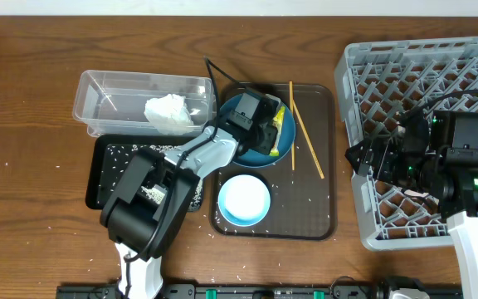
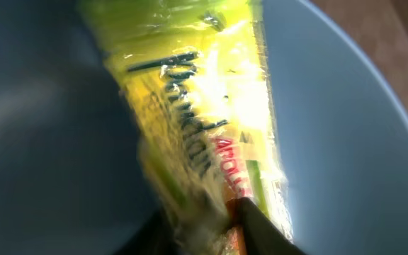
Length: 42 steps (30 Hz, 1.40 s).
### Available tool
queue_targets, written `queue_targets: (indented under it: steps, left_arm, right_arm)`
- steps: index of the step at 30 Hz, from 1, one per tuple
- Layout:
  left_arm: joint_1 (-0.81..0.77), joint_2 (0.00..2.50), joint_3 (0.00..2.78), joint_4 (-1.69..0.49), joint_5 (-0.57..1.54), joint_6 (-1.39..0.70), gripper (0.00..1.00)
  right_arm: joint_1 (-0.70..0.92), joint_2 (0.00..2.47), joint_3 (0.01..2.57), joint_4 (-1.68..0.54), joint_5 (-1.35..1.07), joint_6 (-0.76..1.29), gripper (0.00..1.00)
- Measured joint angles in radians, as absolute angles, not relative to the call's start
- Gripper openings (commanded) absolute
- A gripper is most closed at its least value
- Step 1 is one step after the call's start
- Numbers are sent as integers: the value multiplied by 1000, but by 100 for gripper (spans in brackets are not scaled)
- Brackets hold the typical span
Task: Sort waste into correct bins and load items into the dishwasher rack
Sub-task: 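Grasp the yellow snack wrapper on the blue plate with the left gripper, then carry the wrapper over the clear bin and open the left gripper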
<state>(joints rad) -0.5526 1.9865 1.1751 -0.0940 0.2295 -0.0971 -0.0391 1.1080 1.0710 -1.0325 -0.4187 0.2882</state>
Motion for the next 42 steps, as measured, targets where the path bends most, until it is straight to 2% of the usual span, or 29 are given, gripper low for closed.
queue_targets:
  steps: [1, 9, 14, 18, 20, 21, 25, 32, 38, 39, 42]
  left_arm:
    - [-553, 1984, 1175, -94, 235, -107, 6]
    - [-541, 1789, 1174, -202, 231, -135, 6]
    - [-480, 1572, 1176, -299, 37, -157, 6]
    - [-373, 1531, 1177, -324, -93, -216, 6]
    - [-315, 1553, 1177, -333, -125, -244, 17]
    - [-291, 1568, 1177, -333, -137, -255, 33]
    - [-231, 1640, 1177, -331, -155, -284, 66]
    - [-219, 1560, 1177, -463, -124, -253, 77]
    - [-225, 1266, 1188, -631, -38, -226, 78]
    - [-225, 1211, 1193, -653, -28, -225, 84]
    - [-225, 1079, 1203, -699, -14, -215, 85]
  right_arm:
    - [-39, 1108, 1071, -1033, -419, 289, 92]
    - [-39, 1108, 1070, -1035, -419, 288, 92]
    - [-39, 1108, 1069, -1035, -419, 289, 92]
    - [-39, 1108, 1069, -1034, -419, 289, 92]
    - [-39, 1108, 1070, -1031, -419, 289, 92]
    - [-39, 1108, 1069, -1029, -419, 289, 92]
    - [-39, 1108, 1070, -1027, -419, 290, 92]
    - [-39, 1108, 1069, -1026, -419, 290, 93]
    - [-39, 1108, 1069, -1031, -418, 294, 99]
    - [-39, 1108, 1069, -1031, -418, 294, 99]
    - [-39, 1108, 1069, -1031, -418, 294, 99]
